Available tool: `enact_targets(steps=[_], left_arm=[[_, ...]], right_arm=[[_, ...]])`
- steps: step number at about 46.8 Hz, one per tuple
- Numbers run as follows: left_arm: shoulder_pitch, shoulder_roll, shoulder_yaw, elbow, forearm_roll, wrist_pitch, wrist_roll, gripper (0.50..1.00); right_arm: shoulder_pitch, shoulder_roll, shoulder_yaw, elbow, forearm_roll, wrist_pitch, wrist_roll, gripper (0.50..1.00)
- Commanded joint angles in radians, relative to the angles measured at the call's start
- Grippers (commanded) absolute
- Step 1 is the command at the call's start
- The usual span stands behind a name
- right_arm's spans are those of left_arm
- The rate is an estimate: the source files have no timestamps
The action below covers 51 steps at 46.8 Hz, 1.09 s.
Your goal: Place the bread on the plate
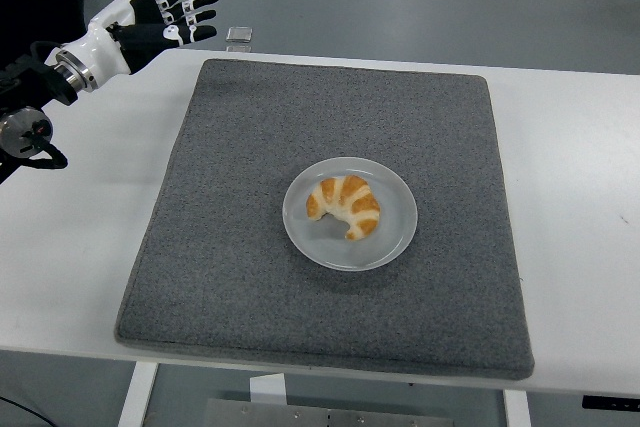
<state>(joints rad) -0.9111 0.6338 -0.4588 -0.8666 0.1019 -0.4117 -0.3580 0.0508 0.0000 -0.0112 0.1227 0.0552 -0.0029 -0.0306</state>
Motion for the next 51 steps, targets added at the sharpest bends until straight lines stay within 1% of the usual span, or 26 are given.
enact_targets(steps=[1, 11, 17, 26, 31, 35, 40, 44, 51], left_arm=[[-0.008, -0.002, 0.002, 0.053, -0.083, -0.045, 0.031, 0.996], [-0.015, -0.022, -0.001, 0.104, -0.263, -0.096, 0.152, 0.999], [-0.017, -0.022, -0.001, 0.113, -0.382, -0.098, 0.229, 0.996], [-0.017, -0.023, -0.001, 0.144, -0.485, -0.085, 0.341, 0.996], [-0.015, -0.025, -0.003, 0.162, -0.499, -0.042, 0.399, 0.996], [-0.012, -0.031, -0.011, 0.169, -0.498, -0.016, 0.409, 0.996], [-0.015, -0.032, -0.014, 0.169, -0.496, -0.019, 0.410, 0.996], [-0.015, -0.032, -0.023, 0.167, -0.493, -0.030, 0.410, 0.996], [-0.008, -0.037, -0.023, 0.166, -0.496, -0.073, 0.410, 0.999]], right_arm=[[0.000, 0.000, 0.000, 0.000, 0.000, 0.000, 0.000, 0.952], [0.000, 0.000, -0.001, 0.000, 0.000, 0.000, 0.000, 0.952], [0.000, 0.000, -0.001, 0.000, 0.000, 0.001, 0.000, 0.952], [0.000, 0.000, 0.002, 0.000, 0.005, 0.006, 0.000, 0.954], [-0.002, 0.000, 0.004, 0.002, 0.006, 0.009, 0.000, 0.952], [-0.002, 0.000, 0.005, 0.011, 0.006, 0.011, 0.000, 0.952], [-0.003, 0.000, 0.005, 0.018, 0.008, 0.011, 0.000, 0.952], [-0.003, 0.000, 0.007, 0.018, 0.008, 0.012, 0.000, 0.952], [-0.005, 0.000, 0.008, 0.020, 0.008, 0.012, 0.001, 0.952]])
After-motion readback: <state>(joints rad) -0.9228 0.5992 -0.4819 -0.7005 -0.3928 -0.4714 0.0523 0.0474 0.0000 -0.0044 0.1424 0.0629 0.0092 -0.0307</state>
